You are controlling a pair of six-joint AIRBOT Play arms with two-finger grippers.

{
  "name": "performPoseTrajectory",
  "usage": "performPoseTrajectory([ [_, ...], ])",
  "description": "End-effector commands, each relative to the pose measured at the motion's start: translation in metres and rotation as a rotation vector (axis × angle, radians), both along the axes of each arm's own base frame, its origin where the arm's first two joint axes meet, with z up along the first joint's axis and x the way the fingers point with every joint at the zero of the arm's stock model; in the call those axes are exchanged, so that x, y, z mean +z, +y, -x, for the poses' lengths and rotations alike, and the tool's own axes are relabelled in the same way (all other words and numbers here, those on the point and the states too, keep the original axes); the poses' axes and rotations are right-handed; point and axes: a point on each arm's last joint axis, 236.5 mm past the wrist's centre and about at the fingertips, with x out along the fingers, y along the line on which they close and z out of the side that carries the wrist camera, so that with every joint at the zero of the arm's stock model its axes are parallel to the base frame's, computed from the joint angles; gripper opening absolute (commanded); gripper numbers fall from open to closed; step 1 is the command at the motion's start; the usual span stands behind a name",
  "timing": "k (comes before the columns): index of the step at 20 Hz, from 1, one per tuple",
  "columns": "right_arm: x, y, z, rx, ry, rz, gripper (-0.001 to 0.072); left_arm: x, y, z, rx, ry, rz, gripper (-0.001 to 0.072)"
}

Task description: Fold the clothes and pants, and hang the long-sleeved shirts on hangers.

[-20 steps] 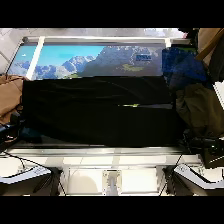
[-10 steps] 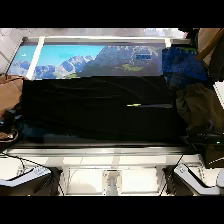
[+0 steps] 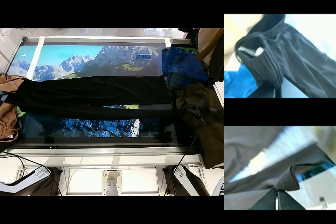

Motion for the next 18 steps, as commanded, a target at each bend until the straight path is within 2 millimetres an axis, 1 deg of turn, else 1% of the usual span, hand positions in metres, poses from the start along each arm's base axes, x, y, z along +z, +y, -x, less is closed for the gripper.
performPoseTrajectory([
  [1,0.0,0.0,-0.079,-0.058,-0.089,0.032,0.0007,0.0,0.008,-0.043,0.051,0.01,-0.078,0.0014],
  [3,-0.008,0.0,-0.124,-0.061,-0.099,0.015,0.0007,-0.015,0.018,-0.064,0.07,0.048,-0.087,0.0014],
  [6,-0.029,0.018,-0.187,-0.004,-0.1,0.009,0.0007,-0.037,0.018,-0.105,0.05,0.058,-0.058,0.0014],
  [7,-0.037,0.02,-0.209,-0.013,-0.107,0.011,0.0007,-0.045,0.019,-0.116,0.06,0.057,-0.042,0.0014],
  [8,-0.044,0.019,-0.227,-0.041,-0.115,0.007,0.0007,-0.052,0.021,-0.125,0.076,0.055,-0.026,0.0014],
  [10,-0.055,0.007,-0.258,-0.11,-0.14,0.007,0.0007,-0.065,0.027,-0.138,0.089,0.053,-0.021,0.0014],
  [11,-0.06,0.002,-0.267,-0.137,-0.144,0.002,0.0007,-0.069,0.031,-0.143,0.093,0.048,-0.027,0.0014],
  [13,-0.068,-0.007,-0.281,-0.171,-0.152,-0.002,0.0007,-0.066,0.042,-0.156,0.132,0.001,-0.051,0.0014],
  [14,-0.073,-0.006,-0.286,-0.168,-0.149,-0.003,0.0007,-0.063,0.045,-0.162,0.15,-0.026,-0.063,0.0014],
  [16,-0.082,-0.005,-0.293,-0.172,-0.15,0.001,0.0007,-0.058,0.042,-0.175,0.16,-0.071,-0.096,0.0015],
  [18,-0.089,0.0,-0.299,-0.182,-0.158,0.006,0.0008,-0.054,0.031,-0.188,0.151,-0.108,-0.122,0.0016],
])
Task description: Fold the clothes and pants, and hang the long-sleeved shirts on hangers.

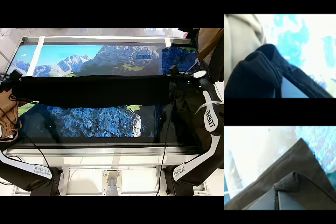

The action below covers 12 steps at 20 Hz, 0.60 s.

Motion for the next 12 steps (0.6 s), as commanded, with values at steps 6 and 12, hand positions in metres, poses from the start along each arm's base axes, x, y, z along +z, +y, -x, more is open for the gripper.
performPoseTrajectory([
  [6,0.0,0.001,-0.036,-0.089,-0.11,0.067,0.012,0.002,-0.022,-0.04,-0.012,-0.096,-0.104,0.0425],
  [12,-0.002,-0.022,0.006,-0.003,0.035,0.029,0.0406,0.069,-0.026,-0.029,-0.024,-0.173,-0.136,0.0519],
])
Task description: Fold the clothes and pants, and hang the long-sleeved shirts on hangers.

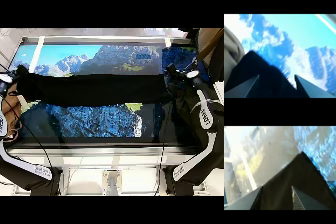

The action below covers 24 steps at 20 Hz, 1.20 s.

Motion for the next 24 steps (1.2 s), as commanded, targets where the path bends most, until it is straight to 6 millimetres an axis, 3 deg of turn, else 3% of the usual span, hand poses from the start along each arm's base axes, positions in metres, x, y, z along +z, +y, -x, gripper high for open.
performPoseTrajectory([
  [1,0.002,-0.023,0.038,0.072,0.114,0.017,0.0406,0.063,-0.005,0.009,-0.021,-0.075,-0.06,0.0519],
  [3,0.0,-0.042,0.066,0.115,0.199,0.077,0.0407,0.1,-0.033,0.021,-0.127,-0.069,-0.153,0.0519],
  [5,-0.01,-0.043,0.08,0.139,0.258,0.059,0.041,0.118,-0.083,0.03,-0.28,-0.032,-0.214,0.052],
  [7,-0.026,-0.036,0.083,0.173,0.274,-0.005,0.042,0.122,-0.136,0.033,-0.42,-0.008,-0.246,0.0519],
  [10,-0.042,-0.02,0.075,0.245,0.204,-0.145,0.0524,0.115,-0.219,0.034,-0.627,0.014,-0.308,0.0519],
  [14,-0.055,-0.03,0.07,0.269,0.194,-0.17,0.0532,0.113,-0.302,0.04,-0.827,-0.01,-0.41,0.051],
  [17,-0.066,-0.019,0.071,0.327,0.228,-0.184,0.053,0.113,-0.331,0.044,-0.879,-0.021,-0.412,0.051],
  [20,-0.079,-0.004,0.072,0.37,0.26,-0.185,0.0528,0.113,-0.336,0.045,-0.889,-0.022,-0.411,0.0509],
  [24,-0.097,-0.002,0.074,0.387,0.333,-0.072,0.0517,0.113,-0.336,0.045,-0.889,-0.022,-0.412,0.0509],
])
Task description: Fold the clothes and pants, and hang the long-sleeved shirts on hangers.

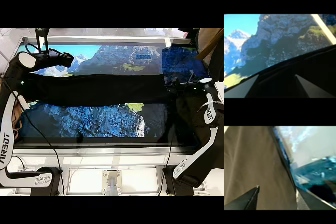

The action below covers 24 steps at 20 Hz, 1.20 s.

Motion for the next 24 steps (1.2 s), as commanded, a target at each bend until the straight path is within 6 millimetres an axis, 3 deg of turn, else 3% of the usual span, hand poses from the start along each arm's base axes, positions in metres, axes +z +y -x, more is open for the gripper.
performPoseTrajectory([
  [1,-0.018,0.004,0.006,0.039,0.056,0.08,0.0516,0.0,-0.005,0.001,-0.013,-0.002,-0.006,0.0509],
  [4,-0.018,0.024,0.009,0.091,0.066,0.065,0.0485,0.0,-0.005,0.001,-0.013,-0.001,-0.006,0.0509],
  [5,-0.016,0.032,0.008,0.115,0.052,0.058,0.0386,0.0,-0.005,0.001,-0.013,-0.001,-0.006,0.0509],
  [7,-0.002,0.047,-0.004,0.11,-0.001,-0.002,0.0018,0.0,-0.005,0.001,-0.013,-0.002,-0.006,0.0509],
  [8,0.007,0.049,-0.011,0.102,-0.033,-0.022,0.001,0.0,-0.005,0.001,-0.013,-0.001,-0.006,0.0508],
  [9,0.02,0.052,-0.019,0.106,-0.072,-0.037,0.001,0.0,-0.005,0.001,-0.013,-0.001,-0.006,0.0434],
  [10,0.035,0.053,-0.026,0.109,-0.105,-0.045,0.001,0.0,-0.006,0.001,-0.015,-0.002,-0.005,0.018],
  [11,0.056,0.054,-0.033,0.121,-0.146,-0.048,0.0009,-0.002,-0.008,0.0,-0.017,-0.002,-0.004,0.0026],
  [12,0.079,0.06,-0.039,0.142,-0.189,-0.06,0.0009,-0.006,-0.014,-0.001,-0.023,0.005,0.008,0.0018],
  [15,0.152,0.098,-0.051,0.25,-0.314,-0.086,0.0009,-0.041,-0.065,0.0,-0.085,0.105,0.126,0.0017],
  [17,0.176,0.136,-0.052,0.286,-0.329,-0.112,0.0009,-0.077,-0.122,0.007,-0.143,0.221,0.258,0.0017],
  [20,0.178,0.206,-0.036,0.415,-0.312,-0.141,0.0009,-0.145,-0.193,0.032,-0.229,0.376,0.292,0.0018],
  [24,0.18,0.304,-0.012,0.565,-0.322,-0.16,0.0009,-0.216,-0.244,0.065,-0.283,0.523,0.27,0.0018],
])
